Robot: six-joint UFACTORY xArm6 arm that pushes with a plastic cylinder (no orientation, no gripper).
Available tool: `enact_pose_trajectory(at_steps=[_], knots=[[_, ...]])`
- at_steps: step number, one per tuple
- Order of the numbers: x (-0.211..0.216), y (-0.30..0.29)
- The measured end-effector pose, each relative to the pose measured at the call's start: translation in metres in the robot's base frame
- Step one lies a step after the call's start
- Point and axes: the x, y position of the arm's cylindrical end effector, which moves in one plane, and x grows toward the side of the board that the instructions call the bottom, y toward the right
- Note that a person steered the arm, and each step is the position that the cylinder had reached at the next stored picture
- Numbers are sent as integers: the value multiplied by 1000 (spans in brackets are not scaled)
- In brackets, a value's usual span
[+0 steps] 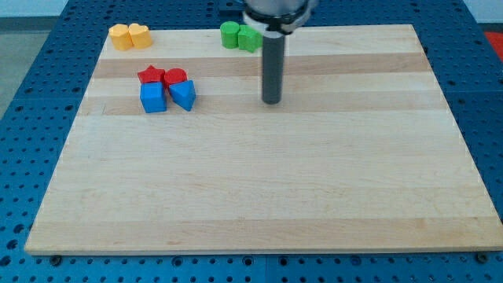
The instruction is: Drag the blue triangle towards the bottom center of the board
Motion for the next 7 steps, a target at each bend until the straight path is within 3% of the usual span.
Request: enact_pose_trajectory(at_steps=[5,7], knots=[[-40,-143],[10,-164]])
